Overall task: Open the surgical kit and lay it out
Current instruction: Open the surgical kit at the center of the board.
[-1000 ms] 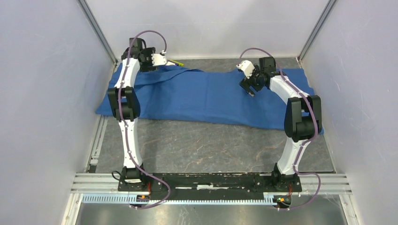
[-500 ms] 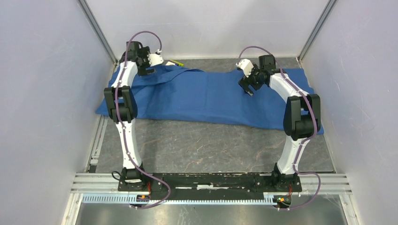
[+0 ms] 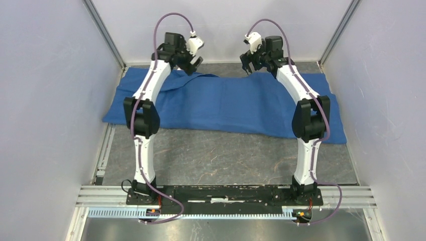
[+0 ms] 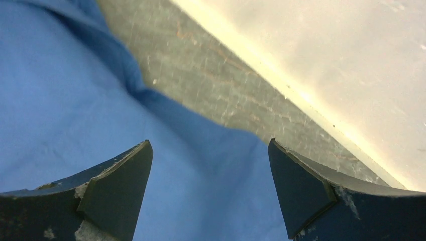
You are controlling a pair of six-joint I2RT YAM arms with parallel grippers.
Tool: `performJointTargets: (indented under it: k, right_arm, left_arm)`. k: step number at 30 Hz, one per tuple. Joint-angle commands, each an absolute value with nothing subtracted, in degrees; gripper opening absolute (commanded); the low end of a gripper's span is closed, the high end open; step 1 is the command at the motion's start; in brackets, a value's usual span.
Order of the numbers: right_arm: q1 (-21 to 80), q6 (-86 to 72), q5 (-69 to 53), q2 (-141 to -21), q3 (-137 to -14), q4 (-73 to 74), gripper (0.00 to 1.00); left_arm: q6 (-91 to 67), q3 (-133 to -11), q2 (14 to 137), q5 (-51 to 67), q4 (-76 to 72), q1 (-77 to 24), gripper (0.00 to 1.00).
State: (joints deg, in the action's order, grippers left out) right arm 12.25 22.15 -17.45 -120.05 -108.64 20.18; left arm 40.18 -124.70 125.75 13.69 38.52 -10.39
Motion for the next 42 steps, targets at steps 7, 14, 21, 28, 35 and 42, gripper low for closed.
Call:
performJointTargets:
  k: [7,14,21,28,35,42]
  right_arm:
    - [12.85,4.22,-9.37,-126.11,-107.96,4.84,0.93]
    - [12.90,0.37,-9.93,-133.94,-112.38,6.38,0.93]
    - [12.87,0.04,-12.80,-134.66,-107.71,8.17,0.92]
    - [12.72,4.57,-17.01,-130.81,-101.53,13.23,0.92]
    - [12.24,9.68,-19.29,-128.74,-98.70,19.66,0.91]
    - [11.95,9.08,-21.48,-123.47,-87.55,17.49,0.90]
  left_arm:
    - [-5.47,-132.78,138.17,10.59,27.28,-11.80,1.00]
    - [-9.49,-133.26,143.26,7.10,27.02,-12.22,0.99]
    - [-11.46,-130.20,144.32,9.00,32.55,-12.20,0.95]
    - [-12.59,-120.95,140.71,16.24,38.14,-12.22,0.80]
    - [-11.54,-107.79,135.63,21.01,38.10,-12.48,0.74]
    - [-9.76,-101.15,132.24,22.17,36.87,-12.57,0.74]
